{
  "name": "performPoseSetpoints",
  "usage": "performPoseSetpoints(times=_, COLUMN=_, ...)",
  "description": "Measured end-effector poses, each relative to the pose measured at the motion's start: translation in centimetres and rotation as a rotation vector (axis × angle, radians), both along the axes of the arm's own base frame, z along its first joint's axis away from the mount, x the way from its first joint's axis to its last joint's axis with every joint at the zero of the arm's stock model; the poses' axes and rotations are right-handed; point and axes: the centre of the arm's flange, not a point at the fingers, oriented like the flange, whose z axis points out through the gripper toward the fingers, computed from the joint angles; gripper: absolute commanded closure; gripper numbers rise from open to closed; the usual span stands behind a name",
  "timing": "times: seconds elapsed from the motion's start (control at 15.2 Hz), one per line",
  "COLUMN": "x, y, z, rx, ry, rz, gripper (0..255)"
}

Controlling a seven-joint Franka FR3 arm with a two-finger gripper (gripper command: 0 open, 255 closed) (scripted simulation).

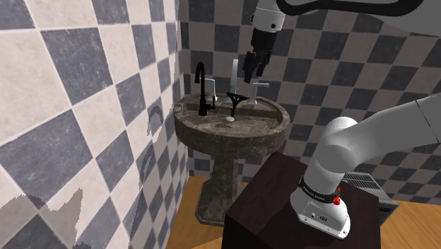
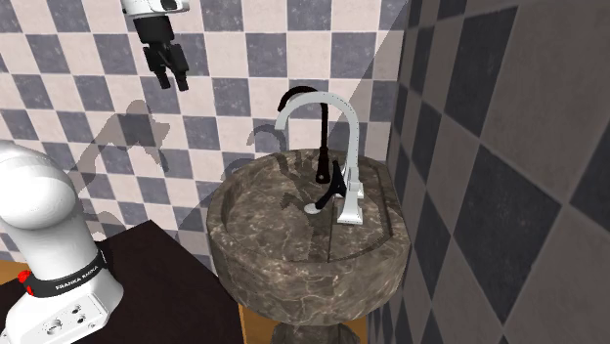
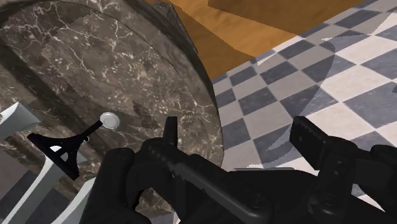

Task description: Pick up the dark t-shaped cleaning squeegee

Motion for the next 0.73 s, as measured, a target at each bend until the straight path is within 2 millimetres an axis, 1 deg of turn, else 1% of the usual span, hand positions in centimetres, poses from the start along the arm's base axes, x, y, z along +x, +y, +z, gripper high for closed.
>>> performPoseSetpoints(times=0.07, x=0.0, y=0.0, z=0.0, rx=0.000, ry=0.000, rz=0.000, gripper=0)
performPoseSetpoints(times=0.2, x=0.2, y=-1.4, z=-0.4, rx=0.005, ry=-0.001, rz=0.024, gripper=0)
performPoseSetpoints(times=0.26, x=0.1, y=-2.7, z=-0.9, rx=0.010, ry=-0.002, rz=0.041, gripper=0)
performPoseSetpoints(times=0.33, x=0.5, y=-4.1, z=-1.1, rx=0.014, ry=-0.003, rz=0.061, gripper=0)
performPoseSetpoints(times=0.4, x=0.8, y=-5.1, z=-1.9, rx=0.018, ry=-0.004, rz=0.082, gripper=0)
performPoseSetpoints(times=0.53, x=1.3, y=-7.7, z=-2.7, rx=0.026, ry=-0.006, rz=0.123, gripper=0)
performPoseSetpoints(times=0.66, x=1.8, y=-10.2, z=-4.3, rx=0.035, ry=-0.008, rz=0.167, gripper=0)
performPoseSetpoints(times=0.73, x=2.2, y=-11.3, z=-4.7, rx=0.039, ry=-0.009, rz=0.188, gripper=0)
